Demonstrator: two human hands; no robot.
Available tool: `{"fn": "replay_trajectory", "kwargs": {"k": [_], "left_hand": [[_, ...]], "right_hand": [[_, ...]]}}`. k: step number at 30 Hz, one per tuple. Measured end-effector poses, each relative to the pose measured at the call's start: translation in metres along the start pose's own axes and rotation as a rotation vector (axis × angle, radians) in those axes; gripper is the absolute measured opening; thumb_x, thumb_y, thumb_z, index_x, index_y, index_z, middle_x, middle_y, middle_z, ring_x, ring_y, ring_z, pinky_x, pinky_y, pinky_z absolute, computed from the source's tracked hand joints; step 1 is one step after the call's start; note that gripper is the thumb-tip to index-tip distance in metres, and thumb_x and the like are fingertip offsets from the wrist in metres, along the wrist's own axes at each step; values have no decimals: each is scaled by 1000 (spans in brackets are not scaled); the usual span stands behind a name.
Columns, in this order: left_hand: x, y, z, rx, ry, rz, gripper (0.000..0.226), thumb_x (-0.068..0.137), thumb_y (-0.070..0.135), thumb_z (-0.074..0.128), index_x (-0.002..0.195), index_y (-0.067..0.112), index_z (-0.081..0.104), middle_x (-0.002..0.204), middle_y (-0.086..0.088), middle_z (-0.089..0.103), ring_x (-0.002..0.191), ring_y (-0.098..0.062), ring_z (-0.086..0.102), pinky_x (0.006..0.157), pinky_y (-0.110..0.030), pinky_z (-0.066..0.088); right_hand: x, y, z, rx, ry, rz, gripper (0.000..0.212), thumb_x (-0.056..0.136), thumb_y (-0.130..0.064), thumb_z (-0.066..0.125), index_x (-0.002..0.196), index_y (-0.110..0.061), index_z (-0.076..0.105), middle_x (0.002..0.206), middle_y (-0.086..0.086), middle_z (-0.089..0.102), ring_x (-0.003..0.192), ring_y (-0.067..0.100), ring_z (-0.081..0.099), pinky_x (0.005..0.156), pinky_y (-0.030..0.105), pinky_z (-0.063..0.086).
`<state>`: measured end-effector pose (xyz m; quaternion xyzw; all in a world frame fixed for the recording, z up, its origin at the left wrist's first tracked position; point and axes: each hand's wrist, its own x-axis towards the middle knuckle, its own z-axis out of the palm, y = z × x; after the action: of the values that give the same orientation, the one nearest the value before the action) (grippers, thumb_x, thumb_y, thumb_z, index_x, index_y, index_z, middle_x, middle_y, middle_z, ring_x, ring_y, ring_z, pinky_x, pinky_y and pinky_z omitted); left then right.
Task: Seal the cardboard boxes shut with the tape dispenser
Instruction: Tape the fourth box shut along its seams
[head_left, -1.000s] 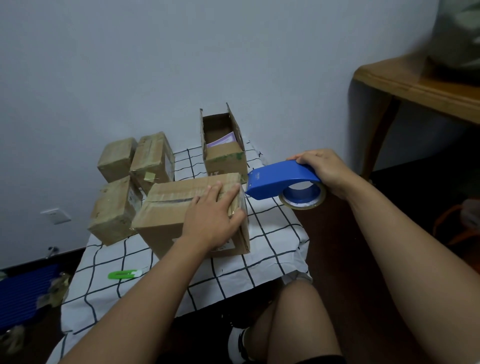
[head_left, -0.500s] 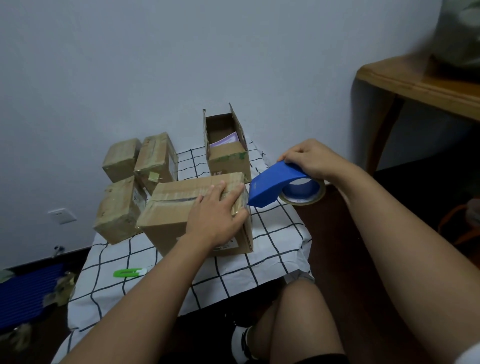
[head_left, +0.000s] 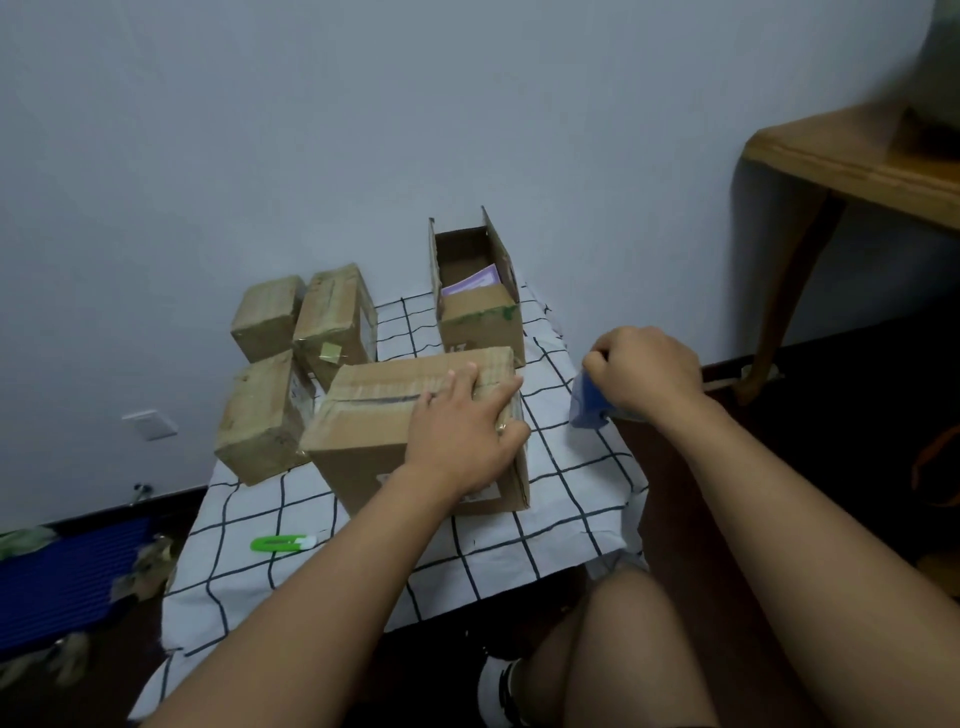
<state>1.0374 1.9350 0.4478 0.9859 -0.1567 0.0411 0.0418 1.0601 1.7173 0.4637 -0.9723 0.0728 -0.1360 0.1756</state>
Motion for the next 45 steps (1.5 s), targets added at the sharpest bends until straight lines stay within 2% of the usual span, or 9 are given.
{"fn": "replay_trajectory", "kwargs": {"k": [6, 13, 19, 22, 25, 28, 33, 40, 45], "left_hand": [[0, -2, 5, 55, 29, 26, 56, 91, 68, 30, 145, 51, 23, 160, -6, 19, 147, -33, 17, 117, -53, 17], [-2, 3, -1, 43, 34, 49, 50, 95, 47, 35, 145, 44, 30, 161, -9, 18, 147, -34, 15, 118, -54, 8], [-16, -20, -18, -24, -2, 179, 66, 92, 30, 40, 153, 27, 16, 160, -6, 24, 148, -26, 16, 121, -46, -1], [-24, -35, -26, -129, -46, 195, 71, 90, 21, 46, 154, 23, 16, 158, -5, 29, 146, -21, 22, 120, -38, 11], [-32, -35, -21, -137, 29, 118, 66, 91, 37, 50, 150, 21, 28, 153, -1, 34, 136, -21, 33, 110, -37, 31], [-32, -24, -10, -65, 128, -58, 63, 95, 60, 38, 143, 19, 38, 148, -2, 38, 133, -23, 36, 108, -39, 31], [-26, -19, 0, -55, 137, -92, 49, 103, 40, 29, 146, 16, 36, 154, -7, 33, 143, -25, 25, 117, -42, 20], [-26, -15, -2, -70, 151, -113, 41, 99, 46, 42, 131, 19, 46, 144, -5, 43, 135, -25, 35, 113, -44, 28], [-30, -16, 1, 43, 180, -37, 44, 104, 37, 34, 142, 15, 36, 154, -8, 31, 143, -27, 25, 117, -43, 19]], "right_hand": [[-5, -10, 5, 299, 181, 93, 27, 90, -27, 48, 95, -24, 75, 92, 8, 71, 72, 29, 46, 61, 31, 34], [-10, -26, 14, 436, 249, 120, 28, 92, -27, 48, 98, -22, 75, 94, 7, 73, 74, 25, 46, 63, 31, 35], [-6, -25, 0, 473, 317, 130, 30, 89, -28, 47, 101, -23, 75, 94, 5, 73, 74, 24, 47, 65, 30, 34], [-7, -28, -5, 489, 337, 124, 30, 90, -28, 48, 100, -23, 75, 92, 5, 73, 74, 24, 48, 64, 29, 34], [-12, -35, -7, 517, 331, 106, 29, 91, -27, 48, 101, -23, 75, 92, 5, 73, 75, 23, 51, 63, 30, 35], [-17, -44, -6, 528, 331, 84, 29, 91, -26, 49, 101, -22, 76, 94, 5, 74, 75, 22, 51, 64, 30, 36], [-22, -55, -5, 526, 317, 79, 31, 92, -27, 48, 106, -23, 75, 99, 4, 74, 79, 20, 52, 67, 30, 38], [-27, -61, -8, 519, 342, 63, 30, 92, -27, 48, 102, -22, 75, 95, 5, 73, 76, 21, 51, 61, 28, 35], [-32, -58, -10, 519, 340, 62, 30, 94, -26, 49, 107, -22, 75, 100, 4, 74, 79, 18, 52, 67, 29, 37]]}}
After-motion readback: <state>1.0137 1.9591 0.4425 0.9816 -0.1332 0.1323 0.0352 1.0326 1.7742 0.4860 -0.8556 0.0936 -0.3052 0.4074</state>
